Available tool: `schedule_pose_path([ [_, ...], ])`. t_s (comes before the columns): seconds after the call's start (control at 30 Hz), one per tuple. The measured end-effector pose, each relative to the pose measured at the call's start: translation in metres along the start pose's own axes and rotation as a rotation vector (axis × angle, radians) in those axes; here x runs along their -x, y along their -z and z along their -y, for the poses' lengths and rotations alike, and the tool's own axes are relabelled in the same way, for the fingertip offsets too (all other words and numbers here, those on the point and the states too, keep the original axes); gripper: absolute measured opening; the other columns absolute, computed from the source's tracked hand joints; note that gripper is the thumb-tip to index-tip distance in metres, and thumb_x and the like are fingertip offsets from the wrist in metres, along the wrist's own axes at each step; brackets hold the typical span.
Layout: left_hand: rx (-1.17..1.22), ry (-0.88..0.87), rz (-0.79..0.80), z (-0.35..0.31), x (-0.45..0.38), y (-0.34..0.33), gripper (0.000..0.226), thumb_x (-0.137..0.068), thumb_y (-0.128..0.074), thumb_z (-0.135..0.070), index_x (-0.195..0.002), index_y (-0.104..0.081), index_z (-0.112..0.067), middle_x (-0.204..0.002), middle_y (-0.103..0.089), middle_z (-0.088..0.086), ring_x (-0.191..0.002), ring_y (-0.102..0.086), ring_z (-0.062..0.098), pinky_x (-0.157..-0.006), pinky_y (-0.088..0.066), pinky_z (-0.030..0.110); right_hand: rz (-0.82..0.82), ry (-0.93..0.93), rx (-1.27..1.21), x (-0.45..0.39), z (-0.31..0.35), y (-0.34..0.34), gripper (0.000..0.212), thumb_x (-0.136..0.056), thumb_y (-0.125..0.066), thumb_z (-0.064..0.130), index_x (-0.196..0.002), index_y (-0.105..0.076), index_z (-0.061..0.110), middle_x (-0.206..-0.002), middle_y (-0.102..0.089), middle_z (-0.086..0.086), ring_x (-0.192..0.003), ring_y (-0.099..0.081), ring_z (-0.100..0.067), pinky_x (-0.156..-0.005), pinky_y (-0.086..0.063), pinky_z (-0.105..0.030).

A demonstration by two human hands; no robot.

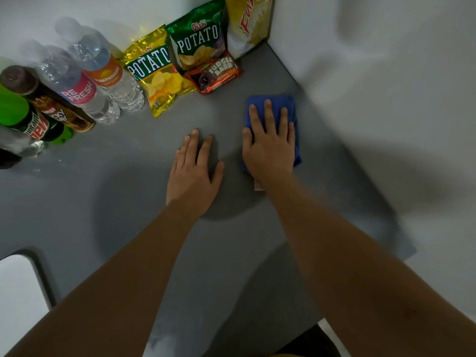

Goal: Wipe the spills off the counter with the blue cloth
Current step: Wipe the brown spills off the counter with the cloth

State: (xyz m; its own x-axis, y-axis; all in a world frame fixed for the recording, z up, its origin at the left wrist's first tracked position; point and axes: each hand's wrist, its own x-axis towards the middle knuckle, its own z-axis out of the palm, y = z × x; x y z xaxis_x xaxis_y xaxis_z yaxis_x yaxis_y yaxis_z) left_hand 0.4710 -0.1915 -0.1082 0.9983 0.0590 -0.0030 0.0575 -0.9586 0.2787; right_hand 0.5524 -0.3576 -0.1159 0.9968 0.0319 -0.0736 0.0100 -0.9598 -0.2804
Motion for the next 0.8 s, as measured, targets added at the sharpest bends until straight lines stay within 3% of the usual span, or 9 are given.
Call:
schedule_pose_path([
  [0.2,-0.004,0.002,0.020,0.001,-0.001,0.002,0.065,-0.104,-0.039,-0.050,-0.159,-0.024,-0.020,-0.170,-0.013,0.007,-0.156,-0.011,0.026,-0.127,-0.014,0.041,0.020,0.059,0.003,-0.027,-0.025,0.011,0.059,-0.105,-0.020,0.053,-0.161,-0.011,0.039,-0.171,-0.002,0.005,-0.157,0.002,-0.030,-0.127,-0.002,-0.047],
  [0.5,0.001,0.000,0.018,-0.001,0.000,0.003,0.064,-0.104,-0.038,-0.049,-0.159,-0.024,-0.018,-0.170,-0.012,0.008,-0.156,-0.011,0.027,-0.127,-0.014,0.043,-0.089,-0.104,-0.009,0.027,-0.073,0.020,0.057,-0.106,-0.025,0.052,-0.161,-0.017,0.038,-0.171,-0.009,0.005,-0.157,-0.004,-0.031,-0.127,-0.006,-0.047],
  [0.63,0.003,0.004,0.010,-0.004,0.000,0.001,0.063,-0.105,-0.038,-0.047,-0.159,-0.025,-0.017,-0.169,-0.012,0.010,-0.156,-0.010,0.029,-0.127,-0.013,0.044,-0.114,-0.185,0.028,0.068,-0.063,0.009,0.060,-0.105,-0.023,0.052,-0.162,-0.016,0.034,-0.171,-0.007,0.002,-0.157,-0.003,-0.032,-0.126,-0.007,-0.049],
  [0.8,-0.002,0.012,0.011,-0.005,0.000,0.001,0.063,-0.105,-0.039,-0.045,-0.159,-0.025,-0.015,-0.169,-0.013,0.012,-0.156,-0.011,0.030,-0.126,-0.015,0.046,-0.080,-0.144,-0.003,0.071,-0.044,0.001,0.062,-0.104,-0.015,0.056,-0.162,-0.012,0.034,-0.171,-0.003,0.005,-0.157,0.005,-0.030,-0.126,0.002,-0.046],
])
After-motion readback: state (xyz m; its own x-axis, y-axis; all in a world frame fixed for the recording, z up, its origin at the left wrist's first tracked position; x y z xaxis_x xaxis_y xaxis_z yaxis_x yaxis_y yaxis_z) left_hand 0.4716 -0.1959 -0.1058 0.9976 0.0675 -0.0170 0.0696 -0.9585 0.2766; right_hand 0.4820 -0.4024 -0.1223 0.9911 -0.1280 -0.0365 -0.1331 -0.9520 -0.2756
